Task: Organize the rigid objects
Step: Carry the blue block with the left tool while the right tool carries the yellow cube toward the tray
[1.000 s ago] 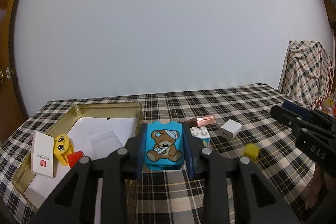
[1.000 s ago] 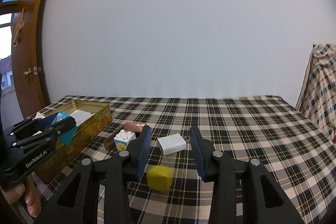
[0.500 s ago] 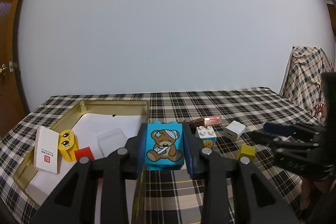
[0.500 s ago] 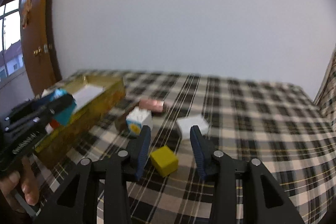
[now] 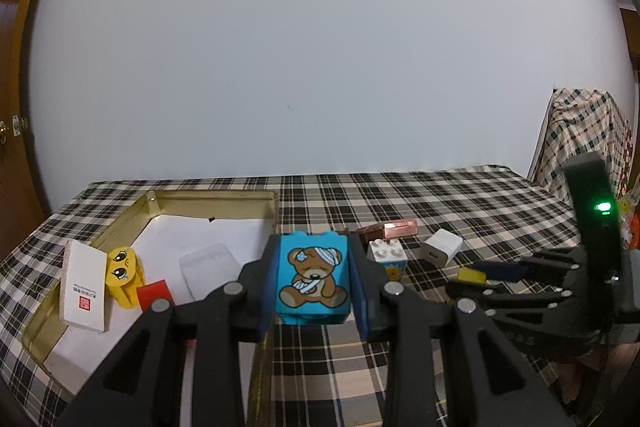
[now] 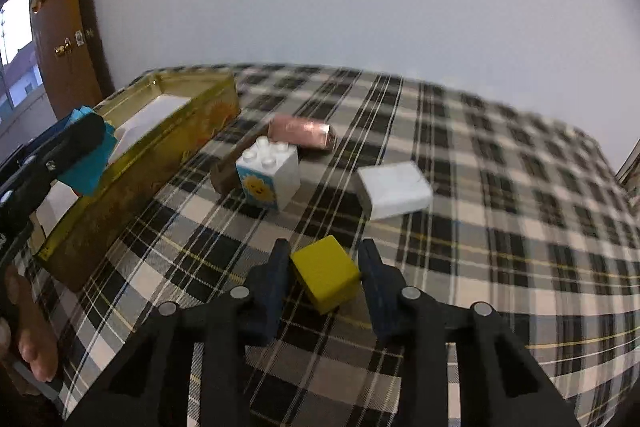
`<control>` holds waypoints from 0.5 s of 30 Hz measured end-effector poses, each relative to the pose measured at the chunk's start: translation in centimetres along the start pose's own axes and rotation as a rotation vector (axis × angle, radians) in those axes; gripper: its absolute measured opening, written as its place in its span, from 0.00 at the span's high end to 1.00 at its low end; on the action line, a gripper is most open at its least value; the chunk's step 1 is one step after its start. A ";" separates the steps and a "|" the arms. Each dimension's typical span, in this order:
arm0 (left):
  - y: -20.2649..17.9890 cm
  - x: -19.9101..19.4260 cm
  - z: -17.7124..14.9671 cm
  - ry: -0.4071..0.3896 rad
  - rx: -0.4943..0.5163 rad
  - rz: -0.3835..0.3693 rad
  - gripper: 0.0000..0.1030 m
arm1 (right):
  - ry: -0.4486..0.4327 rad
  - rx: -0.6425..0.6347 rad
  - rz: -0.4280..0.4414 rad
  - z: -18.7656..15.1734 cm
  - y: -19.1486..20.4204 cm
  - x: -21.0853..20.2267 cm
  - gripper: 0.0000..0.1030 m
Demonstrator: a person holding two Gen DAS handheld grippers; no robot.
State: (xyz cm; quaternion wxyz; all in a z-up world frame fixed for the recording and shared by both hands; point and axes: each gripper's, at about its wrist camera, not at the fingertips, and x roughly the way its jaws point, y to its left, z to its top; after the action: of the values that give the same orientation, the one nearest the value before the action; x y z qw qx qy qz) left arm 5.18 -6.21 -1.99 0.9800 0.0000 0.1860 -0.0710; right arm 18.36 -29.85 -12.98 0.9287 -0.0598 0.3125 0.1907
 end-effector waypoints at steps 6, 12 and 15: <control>0.1 0.0 0.0 0.002 0.001 0.004 0.70 | -0.138 -0.018 -0.021 -0.3 0.7 -2.7 0.63; 0.8 -0.2 0.0 0.001 -0.002 0.030 0.70 | -0.280 0.005 -0.004 -0.5 1.2 -4.9 0.63; 1.6 -0.3 0.0 -0.002 -0.008 0.044 0.70 | -0.337 0.012 0.006 -0.5 1.9 -5.5 0.63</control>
State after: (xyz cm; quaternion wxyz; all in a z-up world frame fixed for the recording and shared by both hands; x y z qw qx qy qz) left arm 5.12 -4.63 -1.94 0.9814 -0.0001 0.1854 -0.0489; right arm 13.31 -29.98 -10.08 0.9677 -0.0207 0.1536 0.1988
